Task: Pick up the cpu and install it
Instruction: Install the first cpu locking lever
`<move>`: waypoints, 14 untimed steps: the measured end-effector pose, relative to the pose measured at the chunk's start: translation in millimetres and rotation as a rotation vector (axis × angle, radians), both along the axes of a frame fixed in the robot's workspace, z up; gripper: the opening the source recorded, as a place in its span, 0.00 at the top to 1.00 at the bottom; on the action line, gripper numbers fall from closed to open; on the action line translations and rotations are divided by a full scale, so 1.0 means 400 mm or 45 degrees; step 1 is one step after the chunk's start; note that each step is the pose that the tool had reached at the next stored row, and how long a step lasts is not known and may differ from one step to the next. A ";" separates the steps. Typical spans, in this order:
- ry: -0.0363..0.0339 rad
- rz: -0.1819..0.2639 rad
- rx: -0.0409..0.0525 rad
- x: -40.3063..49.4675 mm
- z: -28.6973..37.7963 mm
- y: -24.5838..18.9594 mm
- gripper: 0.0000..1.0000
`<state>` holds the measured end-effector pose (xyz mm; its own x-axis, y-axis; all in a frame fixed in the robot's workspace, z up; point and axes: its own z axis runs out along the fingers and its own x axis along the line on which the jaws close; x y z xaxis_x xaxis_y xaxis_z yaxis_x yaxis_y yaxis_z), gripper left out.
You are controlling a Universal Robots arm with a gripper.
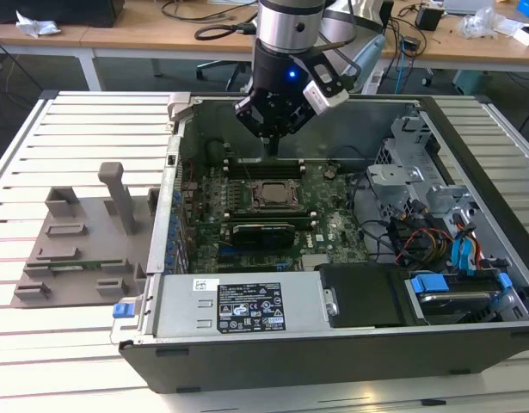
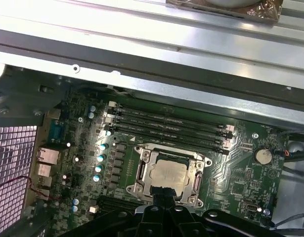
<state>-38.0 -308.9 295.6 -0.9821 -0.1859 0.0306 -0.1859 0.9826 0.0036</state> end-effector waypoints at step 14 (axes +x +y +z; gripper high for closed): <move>-0.0001 0.000 0.000 -0.044 -0.002 0.000 0.89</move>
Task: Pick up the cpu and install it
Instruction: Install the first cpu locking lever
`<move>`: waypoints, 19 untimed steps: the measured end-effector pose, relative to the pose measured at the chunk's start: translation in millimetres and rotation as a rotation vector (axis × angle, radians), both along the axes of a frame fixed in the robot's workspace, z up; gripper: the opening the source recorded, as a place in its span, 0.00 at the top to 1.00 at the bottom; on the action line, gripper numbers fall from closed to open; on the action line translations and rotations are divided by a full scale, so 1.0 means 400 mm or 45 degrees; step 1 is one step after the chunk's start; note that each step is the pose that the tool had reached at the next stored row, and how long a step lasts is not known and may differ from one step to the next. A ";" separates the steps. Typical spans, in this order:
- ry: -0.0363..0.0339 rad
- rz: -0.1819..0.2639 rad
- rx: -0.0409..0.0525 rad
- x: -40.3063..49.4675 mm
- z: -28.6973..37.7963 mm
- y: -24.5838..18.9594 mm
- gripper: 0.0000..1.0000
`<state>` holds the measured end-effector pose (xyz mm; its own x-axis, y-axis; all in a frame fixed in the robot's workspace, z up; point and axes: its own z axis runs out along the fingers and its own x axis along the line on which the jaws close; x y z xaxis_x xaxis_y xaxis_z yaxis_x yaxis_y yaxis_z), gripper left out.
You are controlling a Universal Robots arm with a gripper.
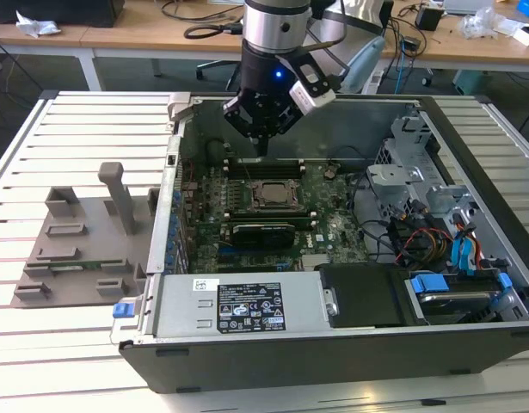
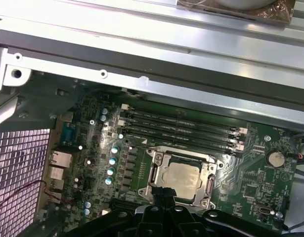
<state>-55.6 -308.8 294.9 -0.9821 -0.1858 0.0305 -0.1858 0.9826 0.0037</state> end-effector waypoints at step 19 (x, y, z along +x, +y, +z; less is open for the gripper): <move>0.0000 0.000 0.000 -0.088 -0.034 0.055 0.89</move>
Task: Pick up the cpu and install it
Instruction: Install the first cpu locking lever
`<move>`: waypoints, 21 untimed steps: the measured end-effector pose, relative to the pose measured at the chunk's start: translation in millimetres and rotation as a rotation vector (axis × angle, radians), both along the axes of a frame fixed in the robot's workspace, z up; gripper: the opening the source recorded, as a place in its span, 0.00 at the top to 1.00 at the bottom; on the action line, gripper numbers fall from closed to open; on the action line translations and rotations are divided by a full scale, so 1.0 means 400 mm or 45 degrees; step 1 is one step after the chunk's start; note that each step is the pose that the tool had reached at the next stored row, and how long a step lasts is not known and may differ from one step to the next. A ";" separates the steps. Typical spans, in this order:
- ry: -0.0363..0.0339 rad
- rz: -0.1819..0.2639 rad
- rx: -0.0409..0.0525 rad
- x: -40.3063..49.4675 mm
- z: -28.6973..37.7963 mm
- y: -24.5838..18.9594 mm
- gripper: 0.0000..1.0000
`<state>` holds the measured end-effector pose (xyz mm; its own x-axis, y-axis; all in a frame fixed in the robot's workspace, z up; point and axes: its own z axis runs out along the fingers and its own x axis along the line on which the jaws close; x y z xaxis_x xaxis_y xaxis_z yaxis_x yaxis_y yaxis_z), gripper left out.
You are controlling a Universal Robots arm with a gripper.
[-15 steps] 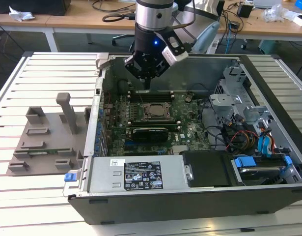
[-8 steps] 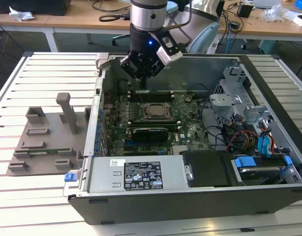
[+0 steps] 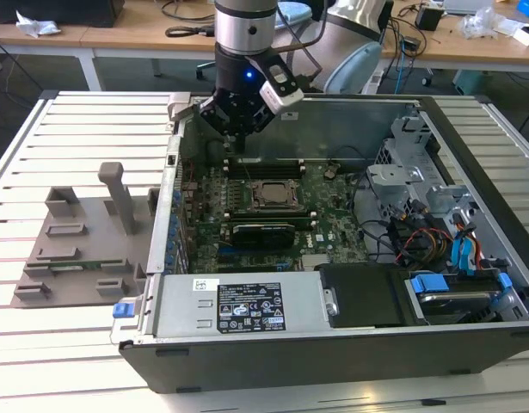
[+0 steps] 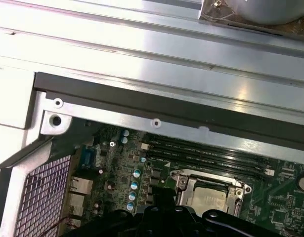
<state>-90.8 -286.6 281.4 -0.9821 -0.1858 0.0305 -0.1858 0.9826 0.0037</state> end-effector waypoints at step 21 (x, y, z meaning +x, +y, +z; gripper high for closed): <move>0.0001 -0.008 -0.002 -0.003 -0.047 0.027 0.89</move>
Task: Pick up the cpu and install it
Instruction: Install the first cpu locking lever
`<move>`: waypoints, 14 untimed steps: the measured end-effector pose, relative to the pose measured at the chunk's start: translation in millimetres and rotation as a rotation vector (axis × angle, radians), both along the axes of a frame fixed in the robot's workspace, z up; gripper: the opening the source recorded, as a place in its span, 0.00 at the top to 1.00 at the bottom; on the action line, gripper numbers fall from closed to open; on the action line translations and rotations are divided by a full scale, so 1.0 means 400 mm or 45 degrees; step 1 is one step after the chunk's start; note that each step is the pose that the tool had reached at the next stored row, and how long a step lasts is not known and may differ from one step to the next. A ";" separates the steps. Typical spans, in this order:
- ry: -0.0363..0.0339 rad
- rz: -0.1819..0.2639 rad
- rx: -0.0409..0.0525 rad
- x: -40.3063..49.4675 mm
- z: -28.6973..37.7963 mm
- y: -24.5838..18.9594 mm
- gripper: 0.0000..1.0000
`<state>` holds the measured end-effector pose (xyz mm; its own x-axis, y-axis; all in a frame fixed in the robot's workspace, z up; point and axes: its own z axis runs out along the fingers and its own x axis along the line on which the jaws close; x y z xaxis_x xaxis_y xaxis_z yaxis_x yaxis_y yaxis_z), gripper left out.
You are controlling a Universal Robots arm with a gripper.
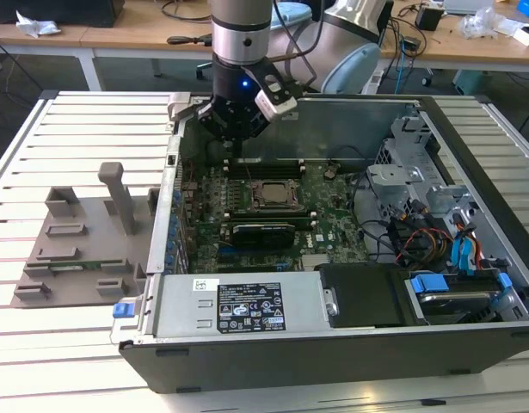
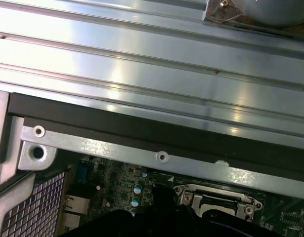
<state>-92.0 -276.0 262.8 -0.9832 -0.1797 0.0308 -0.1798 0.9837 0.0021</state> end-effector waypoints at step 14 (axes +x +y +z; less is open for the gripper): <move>0.0000 0.000 0.000 0.029 -0.004 0.000 0.89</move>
